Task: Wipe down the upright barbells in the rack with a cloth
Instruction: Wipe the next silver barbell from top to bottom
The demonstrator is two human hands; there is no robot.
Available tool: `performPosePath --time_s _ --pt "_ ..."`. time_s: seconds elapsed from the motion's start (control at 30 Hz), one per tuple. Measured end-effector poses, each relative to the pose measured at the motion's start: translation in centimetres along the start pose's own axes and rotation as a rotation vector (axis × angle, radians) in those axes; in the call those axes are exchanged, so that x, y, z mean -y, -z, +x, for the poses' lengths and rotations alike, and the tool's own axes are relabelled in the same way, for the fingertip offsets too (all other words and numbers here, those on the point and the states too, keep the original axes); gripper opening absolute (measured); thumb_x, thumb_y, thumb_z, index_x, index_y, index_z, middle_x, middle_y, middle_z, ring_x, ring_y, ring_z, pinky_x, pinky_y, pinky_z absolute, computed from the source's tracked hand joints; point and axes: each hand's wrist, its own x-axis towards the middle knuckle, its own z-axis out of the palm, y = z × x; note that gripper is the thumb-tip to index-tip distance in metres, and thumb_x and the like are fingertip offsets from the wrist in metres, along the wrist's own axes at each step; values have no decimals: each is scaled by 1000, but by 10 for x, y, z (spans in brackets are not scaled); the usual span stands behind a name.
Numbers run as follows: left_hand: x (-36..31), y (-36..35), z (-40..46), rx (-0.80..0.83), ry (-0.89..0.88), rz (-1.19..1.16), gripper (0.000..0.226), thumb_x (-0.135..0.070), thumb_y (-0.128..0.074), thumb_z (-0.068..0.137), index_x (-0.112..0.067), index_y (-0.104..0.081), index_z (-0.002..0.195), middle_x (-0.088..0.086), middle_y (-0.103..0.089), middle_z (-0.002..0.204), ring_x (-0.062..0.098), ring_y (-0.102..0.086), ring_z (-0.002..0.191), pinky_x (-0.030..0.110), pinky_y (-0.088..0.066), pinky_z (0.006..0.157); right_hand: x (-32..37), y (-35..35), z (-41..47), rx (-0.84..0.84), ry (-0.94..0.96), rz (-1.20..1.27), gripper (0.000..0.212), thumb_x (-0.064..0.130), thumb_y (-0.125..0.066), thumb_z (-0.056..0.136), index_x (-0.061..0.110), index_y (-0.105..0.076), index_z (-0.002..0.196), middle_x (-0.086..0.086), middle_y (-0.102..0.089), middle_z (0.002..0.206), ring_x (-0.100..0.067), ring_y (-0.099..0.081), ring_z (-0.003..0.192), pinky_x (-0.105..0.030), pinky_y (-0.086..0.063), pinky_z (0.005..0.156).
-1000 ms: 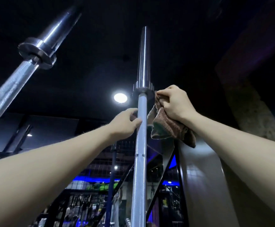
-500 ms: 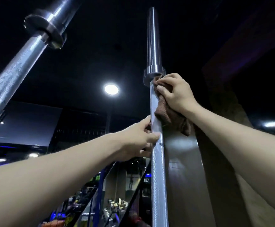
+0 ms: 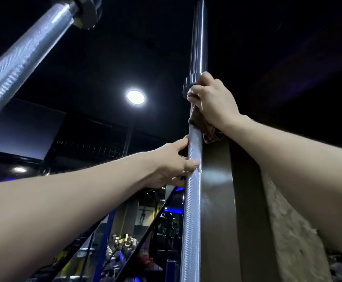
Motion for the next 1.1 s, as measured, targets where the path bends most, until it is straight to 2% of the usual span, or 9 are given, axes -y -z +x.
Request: performPosePath --time_s 0.1,0.17,0.27,0.37,0.53,0.63,0.77,0.97,1.1 --pt "3 -1 1 -13 -6 1 59 -7 -55 94 -34 -35 143 -1 -60 73 13 -58 70 36 -55 77 8 -5 -20 -4 -17 49 39 44 -50 94 13 -65 113 -3 -47 122 -25 -41 104 -31 -40 86" --pt "6 -3 1 -23 -7 -5 55 -7 -56 93 -30 -38 140 3 -59 79 15 -55 73 39 -54 79 15 -6 -34 32 26 56 46 51 -46 94 14 -62 116 -2 -44 126 -25 -37 114 -33 -40 90" --pt "8 -7 5 -48 -1 -23 58 -7 -56 94 -32 -36 142 2 -57 76 14 -56 71 35 -54 74 10 -7 -21 51 61 -83 37 44 -42 98 16 -58 115 -2 -43 127 -25 -35 118 -39 -47 78" --pt "10 -9 9 -58 -4 -24 65 -7 -56 93 -36 -31 145 -4 -57 66 12 -58 66 34 -55 70 0 -12 1 49 58 -162 29 36 -40 100 14 -53 114 -3 -43 125 -23 -37 114 -36 -41 66" --pt "15 -6 12 -74 2 -19 64 -7 -56 94 -38 -32 145 -1 -58 70 14 -59 69 39 -55 77 -1 -23 -14 16 -47 116 43 37 -56 92 4 -44 117 -10 -42 123 -27 -37 110 -30 -31 90" --pt "18 -5 12 -105 17 -25 66 -8 -57 93 -37 -28 145 -3 -57 66 8 -54 54 36 -55 73 0 -12 -22 236 -62 272 62 36 -69 82 8 -40 128 -6 -32 134 -24 -29 118 -23 -23 90" --pt "21 -1 12 -126 28 -11 67 -8 -57 93 -33 -27 147 1 -53 72 14 -48 62 34 -54 67 -5 0 -27 533 -27 277 94 34 -76 77 18 -18 150 -3 -6 155 -29 -18 138 -32 -21 113" --pt "21 7 8 -142 31 -27 67 -6 -56 94 -37 -28 147 -1 -56 69 12 -55 59 31 -54 63 6 -16 -14 270 27 205 49 27 -68 86 7 -51 127 -10 -31 136 -34 -42 117 -34 -34 103" --pt "21 11 4 -161 24 -15 67 -8 -57 93 -39 -29 146 -2 -56 68 11 -56 58 29 -55 60 16 -26 -2 89 -55 203 37 26 -62 90 8 -53 121 -10 -35 129 -30 -47 107 -36 -43 93"
